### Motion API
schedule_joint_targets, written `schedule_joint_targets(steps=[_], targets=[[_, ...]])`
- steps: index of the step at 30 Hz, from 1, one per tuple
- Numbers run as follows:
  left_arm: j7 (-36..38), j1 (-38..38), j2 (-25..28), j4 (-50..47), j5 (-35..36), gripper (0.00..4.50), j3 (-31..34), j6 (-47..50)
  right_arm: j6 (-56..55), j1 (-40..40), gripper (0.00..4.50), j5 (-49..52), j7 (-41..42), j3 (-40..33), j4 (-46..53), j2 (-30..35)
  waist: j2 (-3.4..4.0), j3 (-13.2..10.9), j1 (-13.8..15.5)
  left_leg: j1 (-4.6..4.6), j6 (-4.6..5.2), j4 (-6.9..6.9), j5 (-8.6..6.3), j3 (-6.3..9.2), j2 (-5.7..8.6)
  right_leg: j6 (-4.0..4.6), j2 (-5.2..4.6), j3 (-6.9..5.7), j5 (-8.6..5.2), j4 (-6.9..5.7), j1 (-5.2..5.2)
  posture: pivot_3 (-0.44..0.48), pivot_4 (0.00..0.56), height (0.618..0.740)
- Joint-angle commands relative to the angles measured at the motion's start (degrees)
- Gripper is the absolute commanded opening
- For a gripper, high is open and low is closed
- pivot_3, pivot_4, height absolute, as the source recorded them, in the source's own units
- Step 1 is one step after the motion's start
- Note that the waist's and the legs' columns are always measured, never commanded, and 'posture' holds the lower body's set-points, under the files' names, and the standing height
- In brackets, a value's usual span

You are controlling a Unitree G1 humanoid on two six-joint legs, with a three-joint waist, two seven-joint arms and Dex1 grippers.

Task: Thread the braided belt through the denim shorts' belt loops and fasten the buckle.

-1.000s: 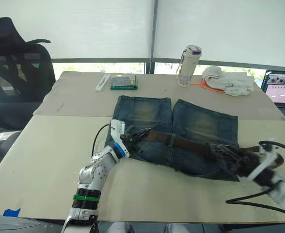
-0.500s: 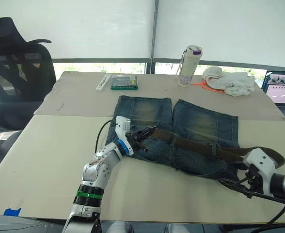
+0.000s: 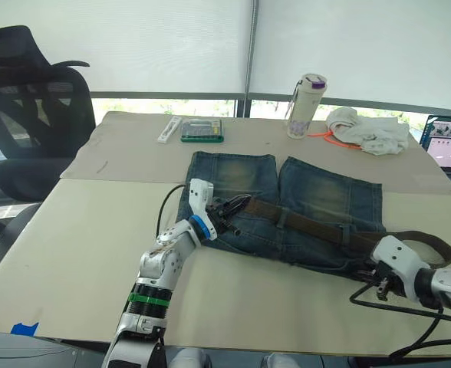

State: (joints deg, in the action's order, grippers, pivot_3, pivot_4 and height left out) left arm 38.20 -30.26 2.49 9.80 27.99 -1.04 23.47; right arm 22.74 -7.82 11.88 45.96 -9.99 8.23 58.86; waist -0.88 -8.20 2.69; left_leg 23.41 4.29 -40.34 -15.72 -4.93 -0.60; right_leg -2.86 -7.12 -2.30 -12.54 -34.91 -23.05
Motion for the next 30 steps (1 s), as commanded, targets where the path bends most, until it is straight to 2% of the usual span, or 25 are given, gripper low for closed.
schedule_joint_targets(steps=[1,6,14,22,26,30], targets=[[-0.09,-2.31,-1.32,-0.24,-0.55,0.0,-0.65,-1.68,3.58,0.64,0.04,-4.5,-5.2,-2.99,-4.45,0.78,0.0,0.0,0.05,0.03,0.0,-0.02,0.0,0.0,0.01,-0.01,-0.02,0.0,0.0,0.0,-0.02,0.0,0.15,0.737],[-0.15,-2.92,-2.75,-0.21,-0.86,0.0,-1.52,-0.53,10.67,0.89,0.04,-4.98,-11.63,-8.02,-6.75,-1.19,0.01,0.0,0.15,0.08,-0.02,-0.02,0.01,0.01,0.03,-0.01,-0.03,0.0,0.01,0.0,-0.06,0.0,0.15,0.737],[-1.59,-1.08,-3.62,-2.43,1.24,0.0,-0.93,3.62,16.78,-4.59,0.04,-4.44,-13.73,-15.27,-7.45,-2.14,0.01,0.01,0.43,0.13,0.02,-0.02,-0.01,0.03,0.06,-0.02,-0.06,-0.02,0.0,0.0,-0.08,0.0,0.15,0.737],[-2.14,-0.33,-3.71,-3.04,1.77,0.0,-1.59,6.17,15.64,-4.83,0.04,-5.23,-15.13,-18.44,-6.16,-3.25,0.02,0.01,0.04,0.12,0.05,-0.02,-0.03,0.05,0.07,-0.03,-0.05,0.0,0.0,-0.01,-0.09,0.0,0.15,0.737],[-3.55,-0.4,-4.57,-3.44,3.08,0.0,-0.32,7.25,14.12,-6.02,1.51,-6.22,-13.18,-20.84,-7.79,-0.22,0.02,0.01,-0.09,0.12,0.05,-0.01,-0.03,0.04,0.08,-0.04,-0.05,0.0,-0.01,-0.02,-0.1,0.0,0.15,0.737],[-3.51,0.12,-4.44,-4.63,3.53,0.0,-0.37,7.98,15.74,-6.83,2.92,1.6,-4.24,-26.99,-4.49,-0.47,0.03,0.01,-0.44,0.12,0.05,-0.01,-0.03,0.04,0.09,-0.05,-0.05,0.02,-0.02,-0.01,-0.1,0.0,0.15,0.737]])
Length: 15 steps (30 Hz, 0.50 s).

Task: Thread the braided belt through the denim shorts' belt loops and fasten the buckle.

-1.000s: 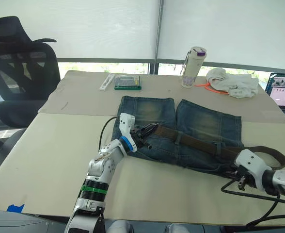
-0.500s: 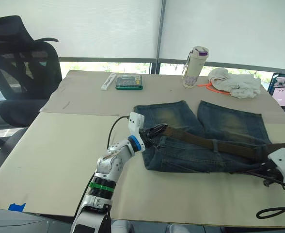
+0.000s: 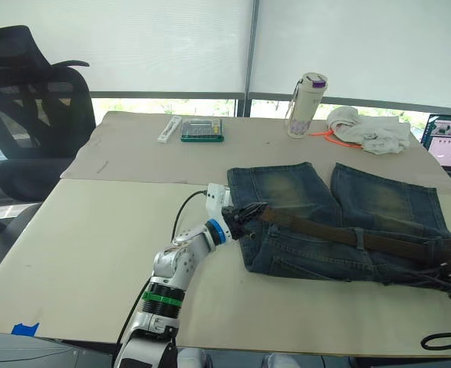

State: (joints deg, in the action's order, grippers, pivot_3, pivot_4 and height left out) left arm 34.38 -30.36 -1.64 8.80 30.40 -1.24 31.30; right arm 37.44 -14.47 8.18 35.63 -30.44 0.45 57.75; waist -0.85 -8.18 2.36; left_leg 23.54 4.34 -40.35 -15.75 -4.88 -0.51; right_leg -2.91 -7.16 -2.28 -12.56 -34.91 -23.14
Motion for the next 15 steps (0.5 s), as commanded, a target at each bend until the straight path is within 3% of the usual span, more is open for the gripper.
schedule_joint_targets(steps=[1,2,8,11,15], targets=[[0.57,0.37,-0.12,-3.79,1.0,0.0,-0.39,0.06,1.67,-0.24,3.25,6.86,7.92,-7.67,4.12,0.48,0.0,0.0,-0.15,-0.01,0.0,0.01,0.0,0.0,-0.01,0.0,0.01,0.0,0.0,0.0,0.0,0.0,0.15,0.737],[0.45,0.6,-0.16,-3.99,1.26,0.0,-0.25,0.33,2.46,-0.56,3.56,9.42,10.84,-9.29,4.97,0.2,0.0,0.0,-0.25,-0.03,0.0,0.04,0.0,0.01,-0.02,0.0,0.01,0.01,0.0,0.0,0.0,0.0,0.15,0.737],[0.5,0.46,0.07,-4.01,2.05,0.0,0.24,0.82,6.23,-1.21,3.56,19.43,18.59,-13.18,10.6,-2.11,-0.01,0.0,-0.12,-0.02,0.0,0.05,0.0,0.02,-0.07,0.01,0.05,0.01,0.0,0.01,0.01,0.0,0.15,0.737],[0.46,0.36,-0.5,-4.55,3.49,0.0,0.98,1.19,14.15,7.12,3.56,34.19,15.42,-12.27,18.66,-9.39,-0.05,-0.03,-0.66,-0.05,0.0,0.03,-0.01,0.03,-0.11,0.03,0.06,0.05,0.02,0.0,0.0,0.0,0.15,0.737],[2.54,0.43,-1.52,-6.81,8.68,0.0,2.88,3.33,21.84,15.4,3.56,50.4,3.06,-4.05,26.99,-24.88,-0.11,-0.06,-1.05,-0.07,-0.09,0.13,0.04,0.13,-0.22,0.08,0.12,-0.01,0.0,-0.03,-0.02,0.0,0.15,0.737]])
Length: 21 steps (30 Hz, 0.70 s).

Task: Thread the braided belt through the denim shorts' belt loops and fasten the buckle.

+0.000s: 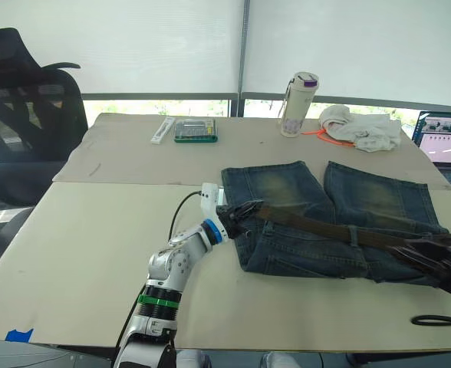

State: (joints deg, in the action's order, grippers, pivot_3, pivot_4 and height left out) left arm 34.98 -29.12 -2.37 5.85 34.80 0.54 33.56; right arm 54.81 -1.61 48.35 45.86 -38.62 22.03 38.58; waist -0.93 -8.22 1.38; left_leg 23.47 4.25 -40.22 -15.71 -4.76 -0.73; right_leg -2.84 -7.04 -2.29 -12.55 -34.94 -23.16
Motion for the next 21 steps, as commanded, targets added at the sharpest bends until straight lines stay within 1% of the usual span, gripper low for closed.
schedule_joint_targets(steps=[1,3,4,5,6,7,8,10,14,17,21], targets=[[2.24,-0.83,-0.67,-4.17,5.07,0.0,1.26,1.66,5.24,2.8,3.56,11.94,-9.11,5.77,6.49,-7.96,0.02,0.0,0.06,0.03,-0.03,0.01,0.01,0.03,-0.03,0.03,0.01,-0.01,-0.01,-0.03,-0.03,0.0,0.15,0.737],[2.78,-0.94,-0.19,-4.54,5.88,0.0,1.32,2.13,6.28,2.77,3.56,14.83,-13.56,8.69,6.84,-12.4,0.13,0.02,0.68,0.14,-0.03,0.02,0.02,0.05,0.08,0.01,-0.08,-0.01,-0.02,-0.06,-0.11,0.0,0.15,0.737],[2.74,-1.02,-0.23,-4.82,6.59,0.0,1.68,2.37,5.62,3.09,3.56,14.38,-16.07,12.15,6.05,-16.32,0.13,0.02,0.74,0.15,-0.02,0.02,0.02,0.04,0.12,0.01,-0.11,-0.01,-0.02,-0.04,-0.11,0.0,0.15,0.737],[2.62,-1.09,-0.28,-4.97,7.08,0.0,1.92,2.48,5.05,3.34,3.56,14.0,-17.88,14.44,5.4,-18.82,0.11,0.03,0.65,0.17,-0.02,-0.04,0.02,0.03,0.14,0.01,-0.11,0.0,-0.02,-0.03,-0.08,0.0,0.15,0.737],[2.43,-1.22,-0.13,-5.15,7.18,0.0,1.95,2.4,3.71,4.69,3.56,14.15,-20.7,16.21,4.15,-22.89,0.11,0.03,0.54,0.16,-0.03,-0.05,0.02,0.02,0.14,0.0,-0.1,0.0,-0.01,-0.02,-0.07,0.0,0.15,0.737],[2.27,-1.31,-0.01,-5.35,7.4,0.0,1.98,2.55,1.24,6.48,3.56,14.79,-23.72,16.42,2.85,-27.3,0.12,0.03,0.38,0.14,-0.02,-0.06,0.02,0.01,0.14,0.0,-0.1,0.01,-0.01,-0.05,-0.07,0.0,0.15,0.737],[2.2,-1.37,0.1,-5.46,7.49,0.0,1.97,2.66,-0.42,7.7,3.56,15.47,-25.82,16.13,2.09,-30.09,0.13,0.03,0.19,0.15,-0.02,-0.05,0.02,-0.01,0.15,0.0,-0.09,0.02,-0.01,-0.06,-0.12,0.0,0.15,0.737],[2.26,-1.39,0.33,-5.5,7.65,0.0,2.07,2.78,-1.98,8.61,3.56,16.73,-27.72,15.56,1.32,-32.77,0.16,0.03,0.21,0.15,-0.05,-0.05,0.04,0.0,0.18,0.0,-0.08,0.02,-0.01,-0.13,-0.14,0.0,0.15,0.737],[2.46,-1.34,0.82,-5.4,7.62,0.0,2.15,2.67,-4.85,8.01,3.56,15.43,-26.49,16.51,-0.29,-32.03,0.15,0.03,0.07,0.14,-0.04,-0.06,0.04,0.06,0.32,-0.04,-0.08,0.02,0.0,-0.11,-0.04,0.0,0.15,0.737],[2.38,-1.34,1.23,-5.36,7.56,0.0,2.25,2.6,-7.08,9.31,2.74,17.99,-27.05,15.88,-0.69,-32.39,0.15,0.03,-0.49,0.15,-0.2,-0.03,0.14,0.05,0.35,-0.05,-0.05,0.03,0.01,-0.11,-0.07,0.0,0.15,0.737],[2.47,-1.27,1.6,-5.39,7.42,0.0,2.19,2.58,-8.34,9.42,1.36,18.7,-27.77,16.59,-0.75,-32.07,0.15,0.03,-0.71,0.07,-0.11,0.03,0.08,0.06,0.32,-0.05,-0.01,0.04,0.0,-0.1,-0.08,0.0,0.15,0.737]])
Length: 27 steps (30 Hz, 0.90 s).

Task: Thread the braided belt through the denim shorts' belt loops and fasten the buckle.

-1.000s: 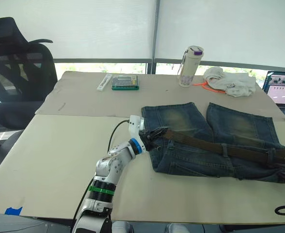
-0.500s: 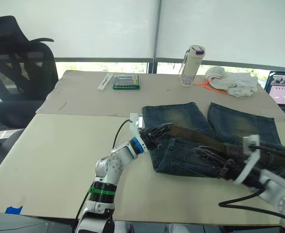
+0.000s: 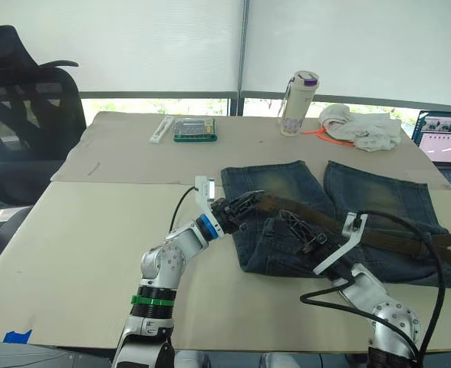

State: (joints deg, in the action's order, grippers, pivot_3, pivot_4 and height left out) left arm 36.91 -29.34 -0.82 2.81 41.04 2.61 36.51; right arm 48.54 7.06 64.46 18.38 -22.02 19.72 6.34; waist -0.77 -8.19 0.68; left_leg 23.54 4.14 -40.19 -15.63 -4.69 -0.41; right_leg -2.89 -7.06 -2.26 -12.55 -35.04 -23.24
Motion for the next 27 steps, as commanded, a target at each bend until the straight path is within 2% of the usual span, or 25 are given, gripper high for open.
schedule_joint_targets(steps=[1,4,10,14,17,23,24,27], targets=[[0.48,-1.12,0.13,-2.32,1.08,0.0,0.11,-0.41,-2.57,0.73,1.02,2.29,-0.3,0.05,1.42,0.25,0.0,0.0,-0.02,-0.01,0.0,0.02,0.0,0.0,0.0,0.0,0.0,0.0,0.0,0.0,0.0,0.0,0.15,0.737],[0.42,-1.16,0.35,-2.23,0.88,0.0,0.06,-0.51,-3.61,0.7,0.02,2.41,-0.64,0.3,1.3,-0.07,0.0,0.0,-0.02,-0.01,0.0,0.04,0.0,0.0,0.0,0.0,0.0,0.01,0.0,0.0,-0.01,0.0,0.15,0.737],[0.64,-0.68,0.71,-2.44,0.63,0.0,-0.53,-0.37,-5.35,0.25,0.02,2.65,-1.08,1.35,1.59,0.03,0.0,0.0,-0.01,-0.01,0.0,0.04,0.0,0.0,0.0,0.0,0.0,0.02,0.0,0.0,0.0,0.0,0.15,0.737],[1.06,-0.65,1.53,-2.45,-0.23,1.33,-1.2,-0.63,-5.32,0.06,0.0,2.19,-1.32,1.56,1.77,1.31,0.0,0.0,-0.01,-0.01,0.0,0.04,0.0,0.0,0.0,0.0,0.0,0.02,0.0,0.0,0.0,0.0,0.15,0.737],[1.75,-0.5,4.05,-1.7,-4.53,2.34,-3.03,-4.05,-5.77,0.32,0.0,1.67,-3.09,0.25,0.64,3.31,0.0,0.0,0.0,-0.01,0.0,0.04,0.0,0.0,0.01,0.0,0.0,0.02,0.0,0.0,0.0,0.0,0.15,0.737],[9.45,-1.16,14.32,-1.13,-15.18,4.35,-8.47,-14.18,-0.56,-0.36,0.0,1.65,-10.86,-0.19,-2.41,10.13,0.0,0.0,-0.02,-0.09,-0.09,0.2,0.05,-0.05,0.01,0.02,0.0,0.04,-0.01,0.01,0.0,0.0,0.15,0.737],[10.56,-1.42,15.62,-1.01,-16.22,4.47,-8.97,-15.36,0.25,-0.51,0.0,2.01,-11.28,0.08,-2.47,10.98,0.0,0.0,0.03,-0.08,-0.09,0.22,0.05,-0.05,0.01,0.02,0.0,0.05,-0.01,0.02,-0.03,0.0,0.15,0.737],[13.96,-1.86,19.25,-0.22,-19.21,4.47,-10.53,-18.69,2.23,-0.57,0.0,3.04,-13.88,0.01,-2.92,12.52,0.0,0.0,0.02,-0.08,-0.1,0.25,0.06,-0.06,-0.03,0.03,-0.01,0.04,-0.01,0.04,-0.03,0.0,0.15,0.737]])
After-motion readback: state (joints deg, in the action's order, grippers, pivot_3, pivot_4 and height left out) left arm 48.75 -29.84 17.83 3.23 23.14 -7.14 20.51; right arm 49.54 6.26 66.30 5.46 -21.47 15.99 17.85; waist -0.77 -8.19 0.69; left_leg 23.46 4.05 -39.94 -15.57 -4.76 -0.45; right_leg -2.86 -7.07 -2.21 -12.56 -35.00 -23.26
